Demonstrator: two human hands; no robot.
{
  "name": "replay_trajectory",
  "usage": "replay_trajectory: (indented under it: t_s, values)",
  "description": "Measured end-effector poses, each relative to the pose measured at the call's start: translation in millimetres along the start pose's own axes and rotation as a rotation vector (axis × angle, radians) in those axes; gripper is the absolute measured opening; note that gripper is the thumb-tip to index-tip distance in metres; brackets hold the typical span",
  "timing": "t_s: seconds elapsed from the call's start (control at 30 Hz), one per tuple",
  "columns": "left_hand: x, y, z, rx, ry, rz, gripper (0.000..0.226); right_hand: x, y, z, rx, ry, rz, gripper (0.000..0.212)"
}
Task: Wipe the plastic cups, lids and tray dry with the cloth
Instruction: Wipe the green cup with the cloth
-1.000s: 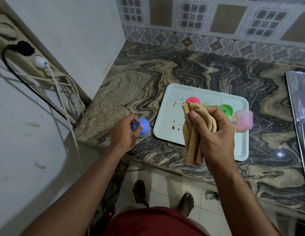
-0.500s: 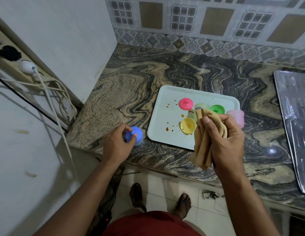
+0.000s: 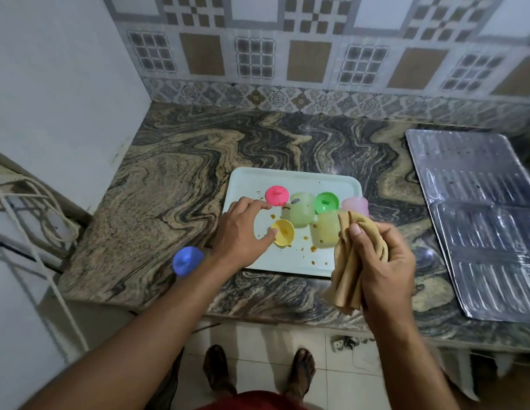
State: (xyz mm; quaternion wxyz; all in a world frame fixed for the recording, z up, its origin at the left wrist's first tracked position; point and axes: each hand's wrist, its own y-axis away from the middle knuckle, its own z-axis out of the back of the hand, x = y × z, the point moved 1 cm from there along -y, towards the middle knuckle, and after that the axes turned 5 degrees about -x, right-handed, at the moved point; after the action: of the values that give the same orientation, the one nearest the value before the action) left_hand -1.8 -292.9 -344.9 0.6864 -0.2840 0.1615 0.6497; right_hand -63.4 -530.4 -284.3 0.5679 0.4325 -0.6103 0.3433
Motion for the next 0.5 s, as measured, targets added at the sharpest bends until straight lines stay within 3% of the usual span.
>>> replay_trajectory:
  t_s: [0.13,0.27,0.5]
  values:
    - [-26,-49,-34,0.116,-0.048,-0.048,0.068,2,3,15,-0.036,0.002,0.014,0.013]
    - [-37,-80,-63,0.239,-0.243,-0.065,0.087,5,8,28,-0.073,-0.005,0.004,0.018]
    - [-33,-94,-82,0.304,-0.145,-0.029,0.078,6,13,45,-0.107,0.01,0.008,0.021]
